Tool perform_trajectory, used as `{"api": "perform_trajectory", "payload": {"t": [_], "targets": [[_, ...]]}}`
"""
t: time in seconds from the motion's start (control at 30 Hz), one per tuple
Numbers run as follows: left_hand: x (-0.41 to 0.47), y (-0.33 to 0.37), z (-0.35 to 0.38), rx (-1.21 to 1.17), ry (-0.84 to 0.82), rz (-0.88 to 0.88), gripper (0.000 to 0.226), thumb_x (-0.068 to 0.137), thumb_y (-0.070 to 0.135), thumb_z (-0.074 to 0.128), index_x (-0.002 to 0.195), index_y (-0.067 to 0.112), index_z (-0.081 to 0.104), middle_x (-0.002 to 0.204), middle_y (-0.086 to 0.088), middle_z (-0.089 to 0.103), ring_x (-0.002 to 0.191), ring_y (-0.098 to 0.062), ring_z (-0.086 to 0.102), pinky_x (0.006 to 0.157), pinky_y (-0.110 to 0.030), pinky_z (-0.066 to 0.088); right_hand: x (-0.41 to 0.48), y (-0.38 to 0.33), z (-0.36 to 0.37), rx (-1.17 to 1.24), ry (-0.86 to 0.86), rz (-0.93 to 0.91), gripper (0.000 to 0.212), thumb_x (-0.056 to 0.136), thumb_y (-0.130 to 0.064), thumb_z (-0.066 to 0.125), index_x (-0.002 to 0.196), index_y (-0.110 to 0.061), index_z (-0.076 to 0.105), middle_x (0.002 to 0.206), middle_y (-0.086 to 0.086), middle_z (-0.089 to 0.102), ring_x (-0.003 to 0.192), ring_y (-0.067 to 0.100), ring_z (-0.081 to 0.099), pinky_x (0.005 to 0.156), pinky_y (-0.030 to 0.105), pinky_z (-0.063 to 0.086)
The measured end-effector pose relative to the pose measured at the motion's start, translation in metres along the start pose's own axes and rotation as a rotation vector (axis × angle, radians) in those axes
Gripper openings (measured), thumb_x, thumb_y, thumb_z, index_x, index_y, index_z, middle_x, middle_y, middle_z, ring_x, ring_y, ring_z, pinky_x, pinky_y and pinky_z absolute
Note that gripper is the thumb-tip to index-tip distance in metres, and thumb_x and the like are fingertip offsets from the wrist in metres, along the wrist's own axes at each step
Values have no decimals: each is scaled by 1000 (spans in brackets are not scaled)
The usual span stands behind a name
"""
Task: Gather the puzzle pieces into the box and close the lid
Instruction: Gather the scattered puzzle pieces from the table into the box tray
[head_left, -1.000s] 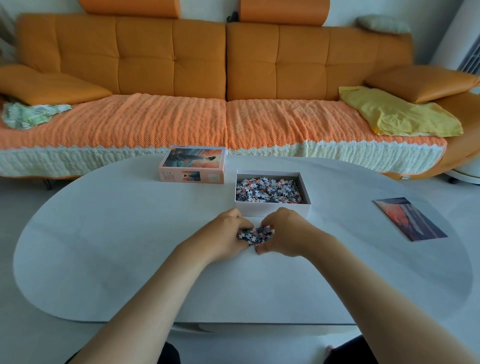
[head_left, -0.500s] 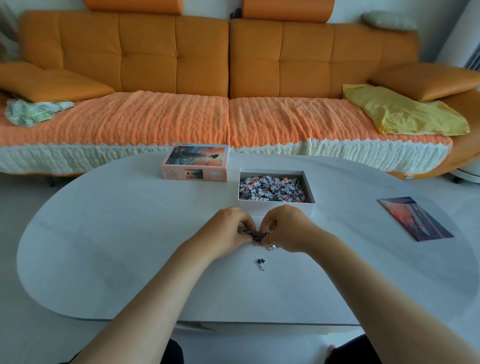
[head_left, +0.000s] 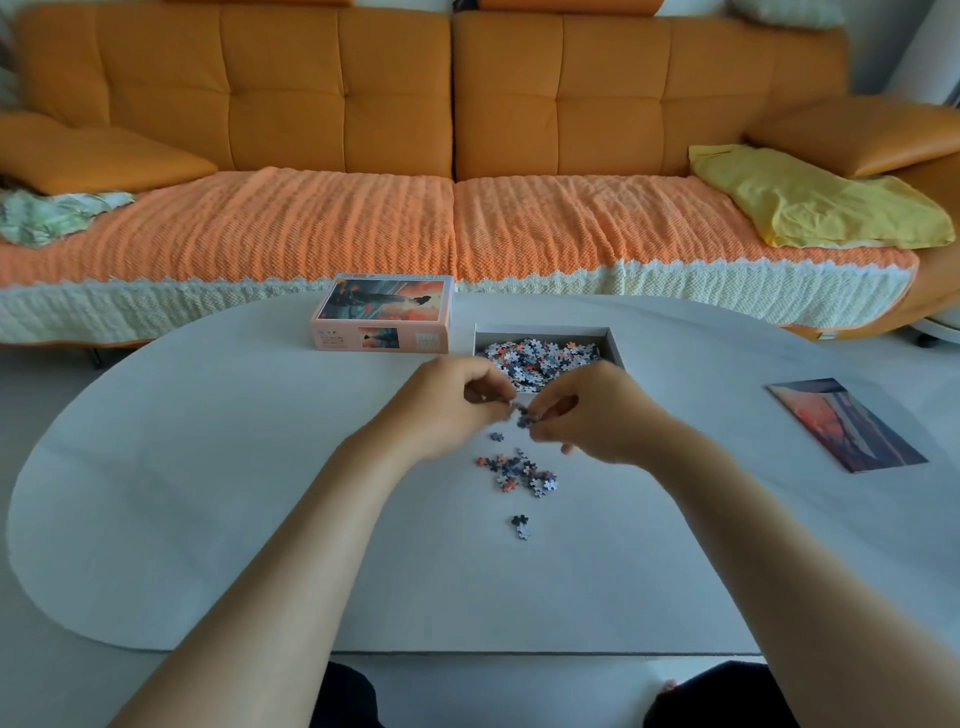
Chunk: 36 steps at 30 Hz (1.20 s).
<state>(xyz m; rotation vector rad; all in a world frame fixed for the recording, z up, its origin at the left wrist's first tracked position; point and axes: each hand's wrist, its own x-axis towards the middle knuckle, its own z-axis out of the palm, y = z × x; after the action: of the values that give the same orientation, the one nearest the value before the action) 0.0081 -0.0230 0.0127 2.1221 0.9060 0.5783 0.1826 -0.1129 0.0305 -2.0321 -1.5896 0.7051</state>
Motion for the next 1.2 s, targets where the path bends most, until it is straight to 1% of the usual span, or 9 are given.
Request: {"api": "perform_trajectory", "payload": {"t": [0.27, 0.4, 0.53, 0.63, 0.8, 0.9, 0.97, 1.07, 1.2], "targets": [[43, 0, 9, 44, 262, 87, 11, 85, 18, 73, 93, 25, 71, 83, 16, 67, 73, 6, 59, 67, -9, 44, 34, 12, -14, 53, 459, -82, 15, 78, -18, 78, 92, -24, 75, 82, -8, 69, 72, 10, 63, 70, 26, 55], [50, -14, 22, 249, 169, 167, 18, 88, 24, 69, 107, 25, 73, 104, 8, 69, 98, -12, 60, 87, -32, 48, 43, 25, -6, -149, 334, -73, 24, 89, -23, 67, 112, -27, 72, 107, -7, 63, 87, 9, 53, 75, 22, 40], [50, -18, 20, 356, 213, 256, 27, 94, 28, 62, 120, 22, 68, 123, 5, 65, 116, -17, 54, 101, -40, 42, 39, 28, -4, -222, 380, -122, 25, 95, -23, 56, 114, -27, 71, 118, -7, 65, 103, 17, 60, 82, 25, 44], [44, -19, 23, 530, 48, 202, 46, 101, 41, 44, 142, 23, 48, 148, 8, 45, 138, -14, 36, 114, -39, 24, 32, 27, 4, -280, 284, -203, 30, 99, -29, 47, 120, -23, 67, 126, -4, 63, 116, 19, 56, 95, 32, 45], [41, -20, 28, 619, -114, 138, 57, 102, 50, 29, 153, 27, 24, 160, 12, 20, 148, -8, 10, 120, -38, 8, 34, 32, 15, -531, 56, -136, 56, 100, -53, 21, 150, -28, 32, 158, -10, 23, 148, 10, 11, 120, 46, 11], [36, -18, 25, 501, -42, 178, 54, 102, 41, 42, 152, 25, 30, 161, 9, 19, 147, -12, 15, 119, -37, 11, 34, 35, 14, -418, 138, -192, 50, 99, -47, 37, 145, -26, 42, 156, -8, 29, 147, 13, 19, 119, 47, 17], [31, -17, 24, 447, 73, 247, 45, 98, 31, 51, 142, 21, 48, 151, 5, 38, 138, -17, 33, 115, -41, 26, 32, 34, 12, -330, 273, -325, 39, 96, -31, 53, 133, -22, 58, 145, -2, 49, 137, 18, 40, 112, 44, 33], [20, -17, 18, 442, 253, 390, 18, 89, 16, 62, 107, 16, 65, 110, 4, 56, 103, -18, 53, 87, -34, 46, 25, 27, 8, -262, 436, -489, 25, 86, -10, 61, 105, -19, 74, 100, -4, 68, 91, 12, 60, 84, 28, 49], [-4, -16, 13, 366, 137, 283, 13, 84, 15, 62, 83, 27, 57, 85, 15, 54, 74, -7, 51, 63, -24, 42, 8, 13, 9, -258, 197, -425, 24, 88, -13, 58, 95, -28, 76, 84, -23, 59, 66, -14, 52, 67, 0, 33]]}}
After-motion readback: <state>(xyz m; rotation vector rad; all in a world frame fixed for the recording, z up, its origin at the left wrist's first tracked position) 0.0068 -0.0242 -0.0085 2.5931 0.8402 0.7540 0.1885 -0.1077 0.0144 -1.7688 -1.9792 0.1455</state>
